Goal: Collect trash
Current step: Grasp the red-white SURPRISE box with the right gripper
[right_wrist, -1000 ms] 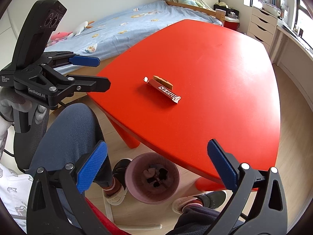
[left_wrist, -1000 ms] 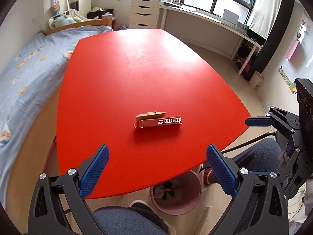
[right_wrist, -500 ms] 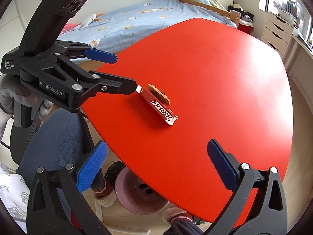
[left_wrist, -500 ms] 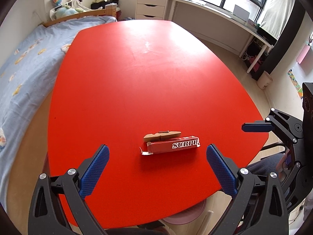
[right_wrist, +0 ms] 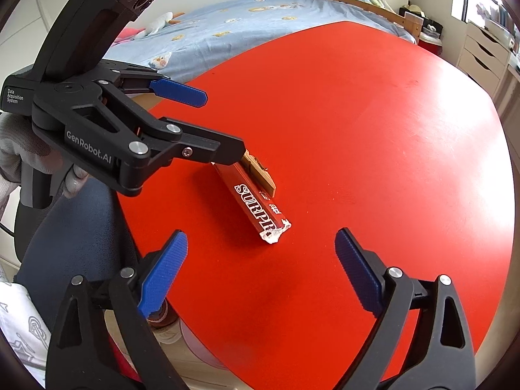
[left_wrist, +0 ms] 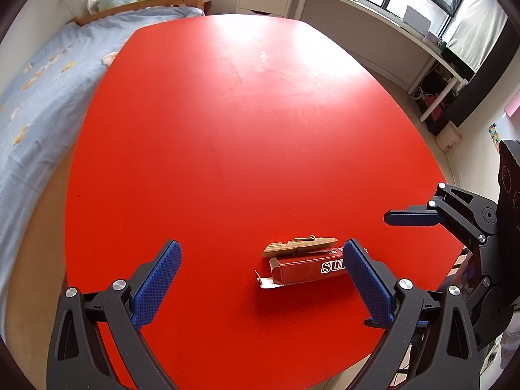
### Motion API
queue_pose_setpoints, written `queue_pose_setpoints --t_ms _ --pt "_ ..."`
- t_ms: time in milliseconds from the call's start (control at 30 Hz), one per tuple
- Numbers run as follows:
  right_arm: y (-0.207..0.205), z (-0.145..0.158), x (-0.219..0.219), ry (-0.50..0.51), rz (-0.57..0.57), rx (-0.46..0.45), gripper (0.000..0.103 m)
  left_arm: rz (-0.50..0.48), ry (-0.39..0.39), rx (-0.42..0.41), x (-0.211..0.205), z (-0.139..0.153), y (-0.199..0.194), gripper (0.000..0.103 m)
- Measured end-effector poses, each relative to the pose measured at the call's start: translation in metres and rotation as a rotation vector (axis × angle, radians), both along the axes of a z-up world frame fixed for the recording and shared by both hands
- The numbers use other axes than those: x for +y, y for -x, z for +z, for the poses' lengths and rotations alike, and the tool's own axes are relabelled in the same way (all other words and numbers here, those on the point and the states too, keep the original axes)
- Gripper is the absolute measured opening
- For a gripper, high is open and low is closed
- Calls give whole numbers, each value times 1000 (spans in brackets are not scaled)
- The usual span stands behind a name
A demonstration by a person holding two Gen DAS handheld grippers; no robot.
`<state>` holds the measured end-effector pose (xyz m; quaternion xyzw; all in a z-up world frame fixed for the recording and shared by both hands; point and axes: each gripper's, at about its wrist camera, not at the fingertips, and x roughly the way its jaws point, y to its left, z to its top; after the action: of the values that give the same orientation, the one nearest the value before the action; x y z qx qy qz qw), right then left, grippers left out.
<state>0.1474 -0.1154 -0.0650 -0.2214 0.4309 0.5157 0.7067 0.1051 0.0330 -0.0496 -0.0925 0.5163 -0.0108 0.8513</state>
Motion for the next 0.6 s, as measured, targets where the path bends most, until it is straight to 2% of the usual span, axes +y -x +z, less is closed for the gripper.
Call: queue_pose_setpoints --t_ms 433,600 --pt "-7 -9 12 -17 25 -7 52 -10 20 16 -3 -7 -16 95" --pt "-6 -10 10 -22 31 -7 43 -25 24 23 -11 -9 -19 95"
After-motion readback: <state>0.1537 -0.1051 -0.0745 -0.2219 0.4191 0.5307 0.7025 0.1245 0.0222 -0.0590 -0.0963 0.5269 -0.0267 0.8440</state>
